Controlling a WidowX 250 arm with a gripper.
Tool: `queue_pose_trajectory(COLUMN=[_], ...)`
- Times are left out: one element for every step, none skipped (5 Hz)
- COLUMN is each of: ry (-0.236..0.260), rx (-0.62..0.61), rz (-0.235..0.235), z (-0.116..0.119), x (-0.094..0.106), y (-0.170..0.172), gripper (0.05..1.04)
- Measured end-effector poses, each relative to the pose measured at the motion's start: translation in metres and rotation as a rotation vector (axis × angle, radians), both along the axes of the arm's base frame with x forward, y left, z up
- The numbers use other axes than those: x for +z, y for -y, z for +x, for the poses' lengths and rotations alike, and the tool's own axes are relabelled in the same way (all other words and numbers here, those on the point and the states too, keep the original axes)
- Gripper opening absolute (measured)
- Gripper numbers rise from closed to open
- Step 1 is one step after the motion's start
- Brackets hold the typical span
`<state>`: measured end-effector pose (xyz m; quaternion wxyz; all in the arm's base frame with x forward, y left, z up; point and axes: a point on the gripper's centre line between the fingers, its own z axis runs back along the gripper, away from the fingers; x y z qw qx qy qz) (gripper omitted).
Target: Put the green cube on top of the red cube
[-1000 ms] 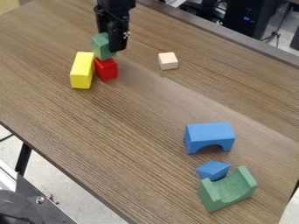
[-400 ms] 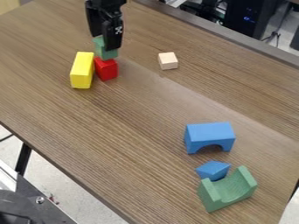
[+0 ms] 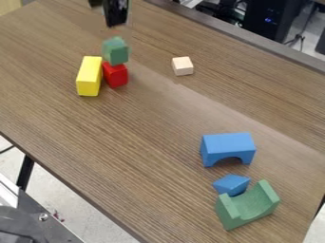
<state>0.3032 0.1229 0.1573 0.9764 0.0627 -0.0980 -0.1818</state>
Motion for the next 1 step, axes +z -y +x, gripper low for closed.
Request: queue_pose_trajectory(ry=[0.042], rx=[-0.023], rz=[0.029], z=[-0.0159], x=[0.0219], y=[0.0165], gripper=[0.999])
